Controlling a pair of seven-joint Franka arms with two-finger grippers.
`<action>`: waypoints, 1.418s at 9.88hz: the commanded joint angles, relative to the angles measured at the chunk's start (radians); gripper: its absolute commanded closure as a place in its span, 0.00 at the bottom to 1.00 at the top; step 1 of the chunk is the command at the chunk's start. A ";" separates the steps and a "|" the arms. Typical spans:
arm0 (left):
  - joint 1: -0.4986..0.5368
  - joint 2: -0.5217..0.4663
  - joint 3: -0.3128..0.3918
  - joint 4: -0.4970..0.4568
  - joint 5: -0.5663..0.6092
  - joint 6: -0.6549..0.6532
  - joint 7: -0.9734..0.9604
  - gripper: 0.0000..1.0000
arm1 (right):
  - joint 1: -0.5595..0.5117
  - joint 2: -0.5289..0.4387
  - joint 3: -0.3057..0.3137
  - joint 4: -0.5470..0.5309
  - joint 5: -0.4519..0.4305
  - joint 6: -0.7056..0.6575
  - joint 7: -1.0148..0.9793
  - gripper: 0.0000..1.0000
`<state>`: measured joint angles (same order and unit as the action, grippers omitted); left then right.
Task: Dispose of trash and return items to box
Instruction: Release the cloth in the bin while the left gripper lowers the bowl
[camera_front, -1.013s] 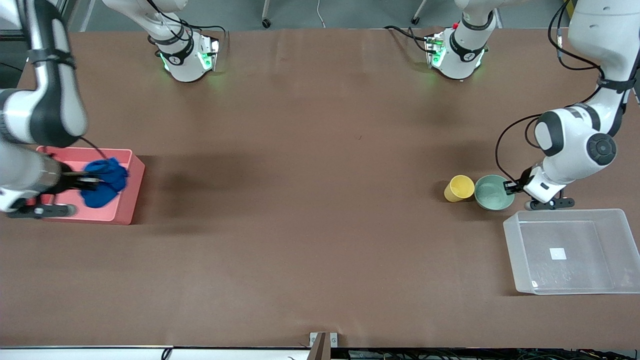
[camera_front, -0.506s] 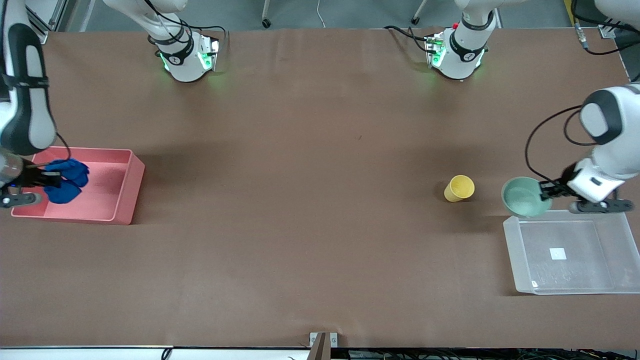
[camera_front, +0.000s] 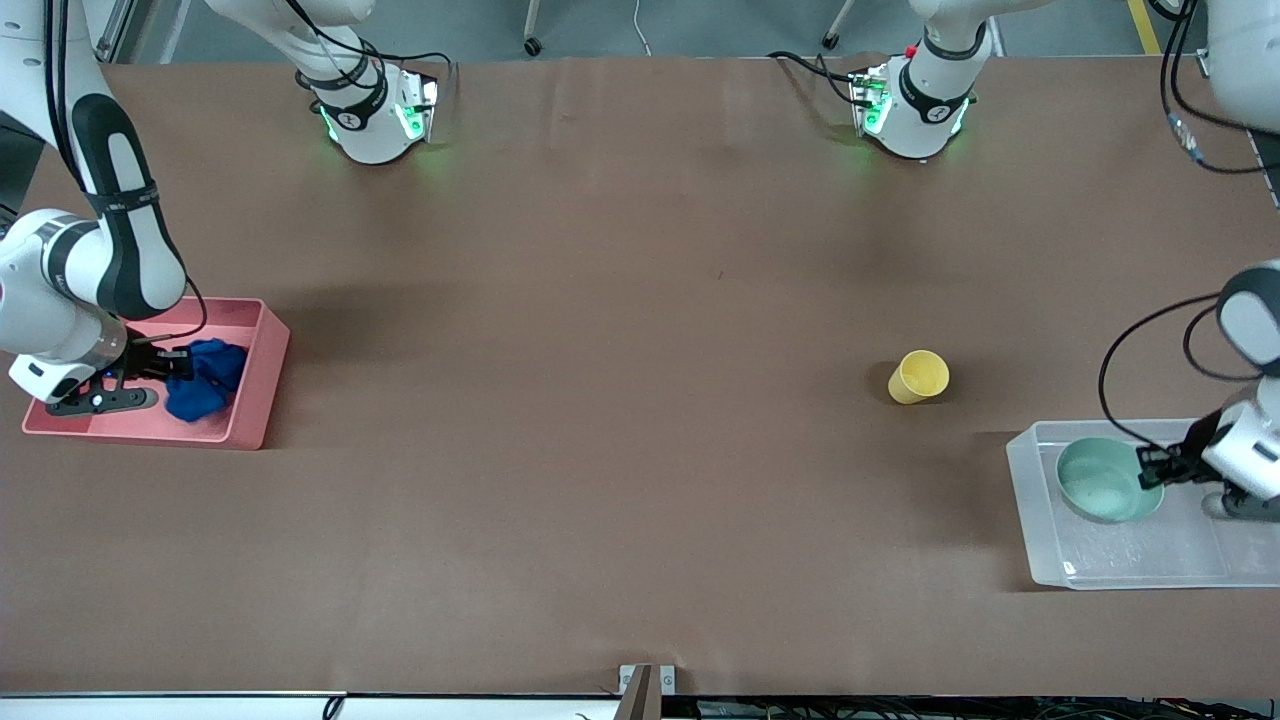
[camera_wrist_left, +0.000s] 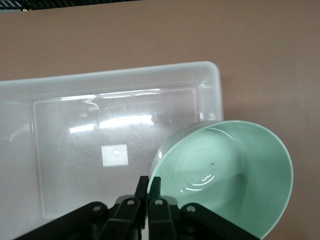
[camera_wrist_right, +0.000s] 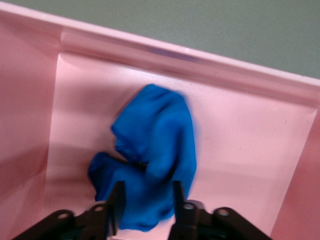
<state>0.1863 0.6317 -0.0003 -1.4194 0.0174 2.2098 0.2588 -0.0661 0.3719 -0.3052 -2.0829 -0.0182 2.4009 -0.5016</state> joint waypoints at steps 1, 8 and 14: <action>0.001 0.158 0.052 0.152 0.030 -0.021 0.057 1.00 | 0.018 -0.112 0.004 0.024 0.015 -0.117 0.026 0.00; 0.048 0.272 0.046 0.142 -0.135 0.080 0.076 0.96 | 0.023 -0.340 0.224 0.540 0.014 -0.812 0.612 0.00; 0.048 0.241 0.048 0.125 -0.172 0.091 0.076 0.40 | 0.022 -0.430 0.222 0.567 0.006 -0.922 0.603 0.00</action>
<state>0.2344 0.8789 0.0462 -1.2860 -0.1375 2.3075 0.3210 -0.0414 -0.0255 -0.0902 -1.4618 -0.0065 1.4481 0.0984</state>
